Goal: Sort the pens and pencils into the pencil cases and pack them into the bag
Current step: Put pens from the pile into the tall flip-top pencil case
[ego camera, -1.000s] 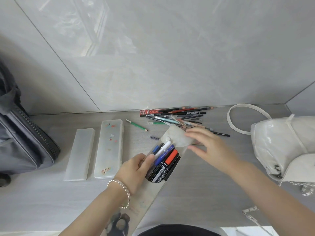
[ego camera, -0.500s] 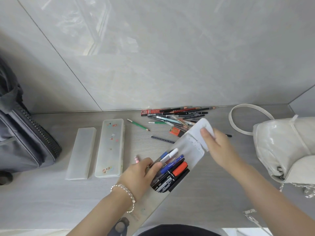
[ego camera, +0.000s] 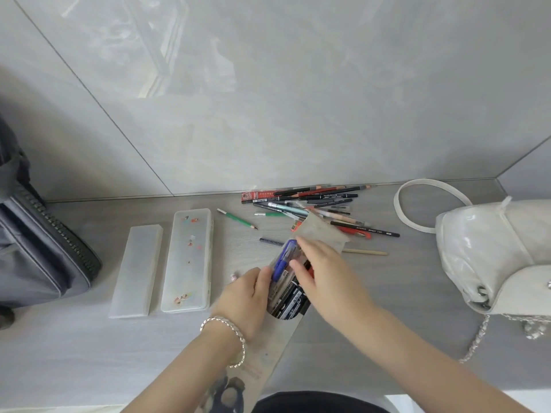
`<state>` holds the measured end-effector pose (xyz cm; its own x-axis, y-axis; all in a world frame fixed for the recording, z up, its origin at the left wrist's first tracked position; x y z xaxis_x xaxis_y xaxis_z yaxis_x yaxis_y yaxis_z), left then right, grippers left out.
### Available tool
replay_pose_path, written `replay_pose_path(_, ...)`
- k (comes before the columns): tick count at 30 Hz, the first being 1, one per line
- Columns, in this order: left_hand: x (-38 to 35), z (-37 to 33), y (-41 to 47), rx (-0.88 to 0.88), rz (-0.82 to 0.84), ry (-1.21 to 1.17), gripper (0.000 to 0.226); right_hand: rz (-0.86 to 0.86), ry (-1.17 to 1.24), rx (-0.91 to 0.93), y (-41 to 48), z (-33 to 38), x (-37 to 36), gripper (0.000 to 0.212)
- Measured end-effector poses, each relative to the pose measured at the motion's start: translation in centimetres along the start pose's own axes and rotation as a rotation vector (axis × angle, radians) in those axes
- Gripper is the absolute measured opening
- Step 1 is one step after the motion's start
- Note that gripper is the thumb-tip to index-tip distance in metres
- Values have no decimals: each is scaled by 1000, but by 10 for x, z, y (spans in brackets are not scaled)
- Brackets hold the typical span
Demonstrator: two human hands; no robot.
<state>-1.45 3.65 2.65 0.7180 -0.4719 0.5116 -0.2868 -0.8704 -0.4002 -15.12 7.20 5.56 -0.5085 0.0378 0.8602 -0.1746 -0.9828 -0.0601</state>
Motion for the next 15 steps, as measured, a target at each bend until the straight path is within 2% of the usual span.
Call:
replay_pose_path(4,-2,-6,-6,-4,-31,-33,42,-159,7,-60,1,4,6,34)
replay_pose_path(7,-1,-8,-6,4,-31,-36,41,-120,78,-76,6,-2,11,22)
replay_pose_path(10,2,-11,-4,-9,-33,6,40,-52,119,-96,9,-15,15,24)
replay_pose_path(12,5,-14,-1,-33,-52,14,41,-80,-7,-45,7,-18,19,23)
replay_pose_path(15,9,-19,3,-40,-86,-37,42,-278,-328,92,-1,-14,19,31)
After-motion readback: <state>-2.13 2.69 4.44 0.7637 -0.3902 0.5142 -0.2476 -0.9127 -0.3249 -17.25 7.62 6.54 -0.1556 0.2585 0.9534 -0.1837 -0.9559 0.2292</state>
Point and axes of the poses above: each hand's wrist, its own y-axis towards the middle knuckle, its own x-axis out of the back of the hand, z = x × y, the point moved 5 cm from there along y, towards the middle knuckle, and after that the axes turned 10 degrees about -y, right-handed, at the moved point
